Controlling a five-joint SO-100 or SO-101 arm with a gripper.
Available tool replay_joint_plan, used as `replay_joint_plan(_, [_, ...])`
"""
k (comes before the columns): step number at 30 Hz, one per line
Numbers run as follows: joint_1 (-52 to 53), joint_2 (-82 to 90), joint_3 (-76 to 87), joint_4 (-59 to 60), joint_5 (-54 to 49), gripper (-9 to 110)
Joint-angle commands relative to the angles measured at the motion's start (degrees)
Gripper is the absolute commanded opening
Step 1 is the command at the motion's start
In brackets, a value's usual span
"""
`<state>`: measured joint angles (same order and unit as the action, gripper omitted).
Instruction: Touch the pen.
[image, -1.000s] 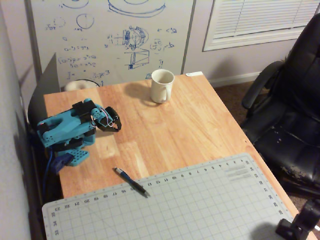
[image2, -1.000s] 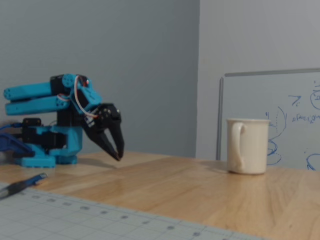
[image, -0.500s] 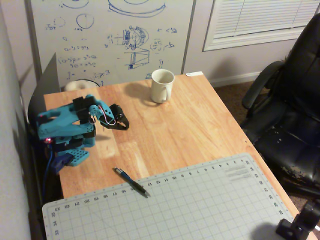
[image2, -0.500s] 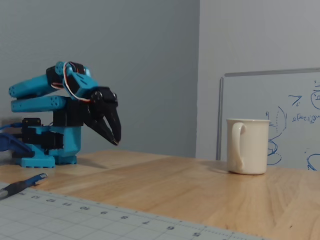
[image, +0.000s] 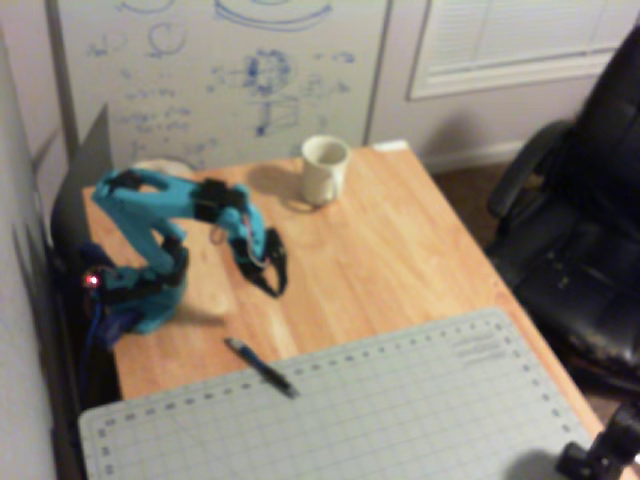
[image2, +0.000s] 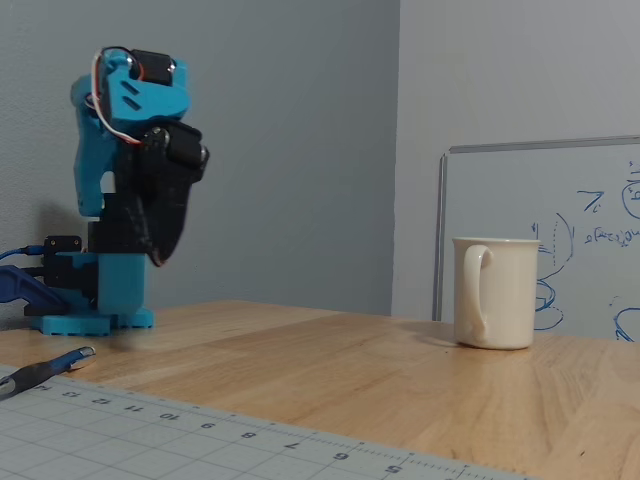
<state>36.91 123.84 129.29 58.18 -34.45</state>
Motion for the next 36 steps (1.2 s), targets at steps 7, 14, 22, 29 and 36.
replay_joint_plan(7, [10.72, -18.19, -15.12, -1.05, -11.16, 0])
replay_joint_plan(14, [12.48, -29.62, -21.01, -1.05, -12.48, 1])
replay_joint_plan(22, [15.29, -33.22, -23.82, -0.35, -14.50, 1])
replay_joint_plan(29, [21.97, -33.40, -24.26, -0.35, -28.13, 1])
replay_joint_plan(36, [20.74, -33.40, -23.99, -0.97, -29.44, 1])
